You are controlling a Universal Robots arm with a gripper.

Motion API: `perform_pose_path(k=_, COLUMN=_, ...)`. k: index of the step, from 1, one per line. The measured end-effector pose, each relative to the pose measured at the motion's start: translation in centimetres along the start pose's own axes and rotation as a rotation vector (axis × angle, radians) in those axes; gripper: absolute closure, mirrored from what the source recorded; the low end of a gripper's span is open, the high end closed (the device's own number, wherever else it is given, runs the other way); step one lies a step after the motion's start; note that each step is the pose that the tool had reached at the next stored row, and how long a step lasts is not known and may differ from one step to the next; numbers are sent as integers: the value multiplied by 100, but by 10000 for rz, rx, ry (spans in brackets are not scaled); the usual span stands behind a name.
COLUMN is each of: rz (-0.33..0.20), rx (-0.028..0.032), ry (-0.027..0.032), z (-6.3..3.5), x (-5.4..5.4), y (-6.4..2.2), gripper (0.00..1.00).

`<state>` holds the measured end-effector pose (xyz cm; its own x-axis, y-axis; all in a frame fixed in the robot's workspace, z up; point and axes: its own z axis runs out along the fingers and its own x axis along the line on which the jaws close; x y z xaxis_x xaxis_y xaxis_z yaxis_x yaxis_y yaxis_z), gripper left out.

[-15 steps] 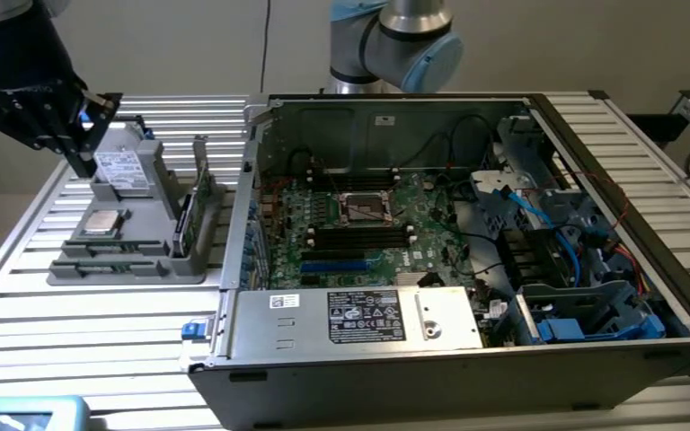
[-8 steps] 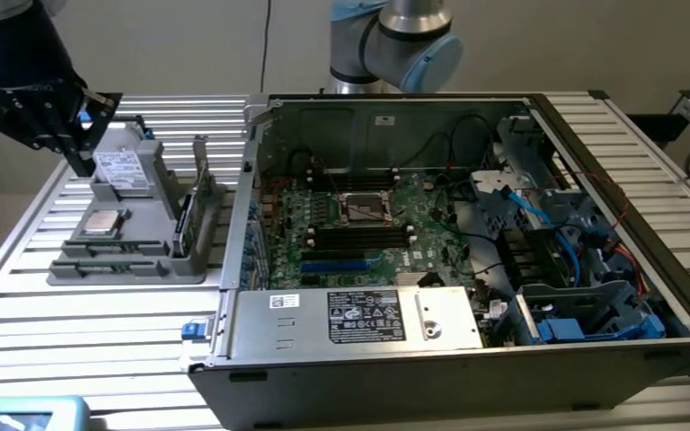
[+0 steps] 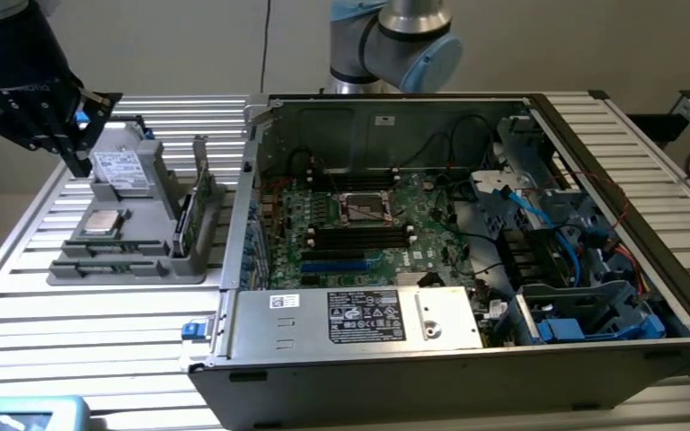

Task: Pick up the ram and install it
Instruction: 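Pick up the ram and move it above insertion slot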

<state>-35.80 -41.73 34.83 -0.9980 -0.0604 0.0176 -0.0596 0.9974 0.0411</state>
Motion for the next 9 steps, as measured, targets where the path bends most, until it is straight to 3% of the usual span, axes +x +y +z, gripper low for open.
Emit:
perform_pose_path(k=7, rz=0, rx=0, ry=-1, z=1, x=1, y=1, gripper=89)
perform_pose_path(k=9, rz=-122, rx=4, ry=-29, z=1, x=3, y=2, gripper=89)
